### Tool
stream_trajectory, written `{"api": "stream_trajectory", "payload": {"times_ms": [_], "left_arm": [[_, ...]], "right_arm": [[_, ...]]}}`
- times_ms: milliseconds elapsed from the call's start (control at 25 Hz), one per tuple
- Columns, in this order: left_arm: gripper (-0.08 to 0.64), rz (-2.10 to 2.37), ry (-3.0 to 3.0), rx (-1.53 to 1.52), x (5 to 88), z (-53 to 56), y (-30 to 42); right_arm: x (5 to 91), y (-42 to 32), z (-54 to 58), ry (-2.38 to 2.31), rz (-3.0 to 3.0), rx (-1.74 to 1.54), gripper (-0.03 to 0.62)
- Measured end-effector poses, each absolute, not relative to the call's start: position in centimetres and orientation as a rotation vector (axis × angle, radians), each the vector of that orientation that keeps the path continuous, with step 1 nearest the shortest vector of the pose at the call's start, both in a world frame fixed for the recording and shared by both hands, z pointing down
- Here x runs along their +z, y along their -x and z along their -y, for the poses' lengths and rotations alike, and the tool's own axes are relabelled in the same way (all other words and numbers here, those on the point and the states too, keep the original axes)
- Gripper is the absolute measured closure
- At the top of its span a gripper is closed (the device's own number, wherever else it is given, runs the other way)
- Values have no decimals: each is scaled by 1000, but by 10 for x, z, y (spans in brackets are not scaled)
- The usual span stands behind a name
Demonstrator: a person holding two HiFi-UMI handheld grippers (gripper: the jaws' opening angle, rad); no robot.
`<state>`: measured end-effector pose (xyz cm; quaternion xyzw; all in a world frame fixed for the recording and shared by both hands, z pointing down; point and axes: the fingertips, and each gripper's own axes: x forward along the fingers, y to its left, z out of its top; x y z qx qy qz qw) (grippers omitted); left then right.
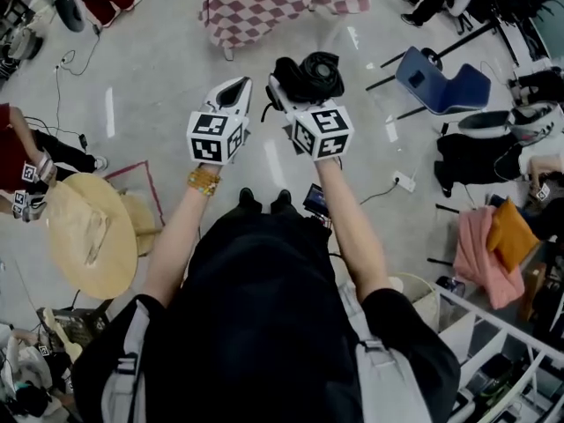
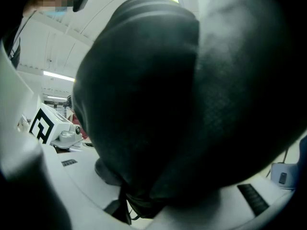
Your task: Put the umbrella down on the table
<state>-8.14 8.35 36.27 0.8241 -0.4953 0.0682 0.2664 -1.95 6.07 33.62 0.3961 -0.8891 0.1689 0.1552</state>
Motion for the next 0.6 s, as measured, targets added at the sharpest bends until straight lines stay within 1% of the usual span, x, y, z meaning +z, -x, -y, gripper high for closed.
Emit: {"api": "stream_trajectory", "payload": {"times_ms": [200, 360, 600], "left_arm": [[546, 1340, -2251, 178, 382, -94, 92], [546, 1328, -2227, 202, 377, -48, 90], [546, 1361, -2204, 213, 387, -7, 66]], "right_arm": [[362, 31, -68, -1156, 2541, 488, 393], [360, 30, -22, -1147, 2519, 537, 393], [377, 6, 20, -1120, 2526, 586, 393]]}}
